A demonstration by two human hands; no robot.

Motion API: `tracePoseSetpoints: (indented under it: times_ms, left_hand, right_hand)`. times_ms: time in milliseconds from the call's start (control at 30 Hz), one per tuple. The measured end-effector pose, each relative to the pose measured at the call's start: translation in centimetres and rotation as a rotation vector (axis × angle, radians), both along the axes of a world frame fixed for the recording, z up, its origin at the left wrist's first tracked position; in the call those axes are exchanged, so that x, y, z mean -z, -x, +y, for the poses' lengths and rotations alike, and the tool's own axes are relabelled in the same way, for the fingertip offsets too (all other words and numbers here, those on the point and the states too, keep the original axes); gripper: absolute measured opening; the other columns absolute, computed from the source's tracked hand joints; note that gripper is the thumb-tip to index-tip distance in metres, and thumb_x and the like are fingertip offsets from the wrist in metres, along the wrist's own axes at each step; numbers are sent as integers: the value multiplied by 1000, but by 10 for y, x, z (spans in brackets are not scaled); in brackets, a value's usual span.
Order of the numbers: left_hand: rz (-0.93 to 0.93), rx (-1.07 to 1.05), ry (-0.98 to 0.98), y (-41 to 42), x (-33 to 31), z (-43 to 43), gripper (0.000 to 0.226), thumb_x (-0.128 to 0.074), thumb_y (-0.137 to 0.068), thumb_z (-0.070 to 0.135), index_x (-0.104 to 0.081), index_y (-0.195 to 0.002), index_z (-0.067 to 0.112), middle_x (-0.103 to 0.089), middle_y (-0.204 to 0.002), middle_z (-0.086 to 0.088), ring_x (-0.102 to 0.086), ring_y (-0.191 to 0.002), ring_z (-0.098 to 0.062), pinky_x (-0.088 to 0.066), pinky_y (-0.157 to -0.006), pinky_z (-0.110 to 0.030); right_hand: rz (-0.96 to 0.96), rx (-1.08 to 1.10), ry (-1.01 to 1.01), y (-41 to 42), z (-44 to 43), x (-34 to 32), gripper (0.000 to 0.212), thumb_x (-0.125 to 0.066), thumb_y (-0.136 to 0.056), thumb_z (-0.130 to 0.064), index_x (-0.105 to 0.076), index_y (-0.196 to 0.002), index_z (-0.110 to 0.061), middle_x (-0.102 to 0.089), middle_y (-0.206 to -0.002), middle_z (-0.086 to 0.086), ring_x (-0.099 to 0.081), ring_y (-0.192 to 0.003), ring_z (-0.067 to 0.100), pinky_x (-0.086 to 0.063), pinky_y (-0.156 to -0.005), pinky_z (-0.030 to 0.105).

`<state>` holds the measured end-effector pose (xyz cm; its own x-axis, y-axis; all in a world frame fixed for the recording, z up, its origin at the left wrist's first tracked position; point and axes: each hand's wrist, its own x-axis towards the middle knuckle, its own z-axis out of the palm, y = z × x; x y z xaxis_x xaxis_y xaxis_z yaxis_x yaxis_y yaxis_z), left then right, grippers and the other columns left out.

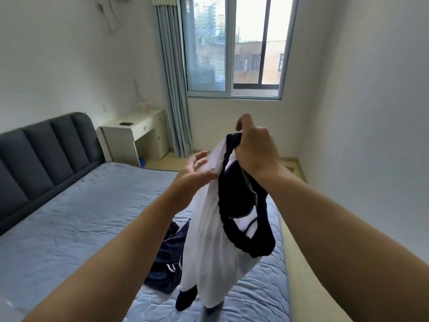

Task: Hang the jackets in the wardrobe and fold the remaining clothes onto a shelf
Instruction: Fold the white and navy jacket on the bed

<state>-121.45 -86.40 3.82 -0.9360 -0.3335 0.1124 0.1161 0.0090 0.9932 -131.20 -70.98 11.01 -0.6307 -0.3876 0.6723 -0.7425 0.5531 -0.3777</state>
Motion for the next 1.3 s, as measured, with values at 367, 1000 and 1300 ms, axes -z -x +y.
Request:
tracePoseSetpoints:
  times_ms: [367, 1000, 1300]
  left_hand:
    - [-213, -140, 654, 28, 72, 48, 18, -70, -83, 24, -58, -97, 26, -63, -86, 11, -64, -88, -18, -46, -64, -22]
    - [-569, -459, 39, 77, 56, -64, 18, -46, -95, -6, -63, -101, -3, -63, -105, -24, -70, -79, -40, -61, -49, -39]
    - [-162, 421, 354, 116, -51, 35, 89, -84, -77, 1, -42, -152, 23, -49, -144, 2, -57, -115, -14, -52, -77, -13]
  right_hand:
    - [3, 147, -276, 12, 8, 2, 33, -36, -84, 12, -34, -99, -17, -42, -71, 4, -52, -72, 34, -40, -63, 38]
    - [-351, 481, 73, 88, 88, 30, 23, -43, -87, 2, -62, -98, -3, -64, -101, 18, -60, -91, 38, -50, -79, 37]
    - [-551, 139, 485, 85, 66, 12, 37, -44, -78, 0, -50, -109, -18, -63, -97, 3, -63, -95, 23, -54, -77, 33]
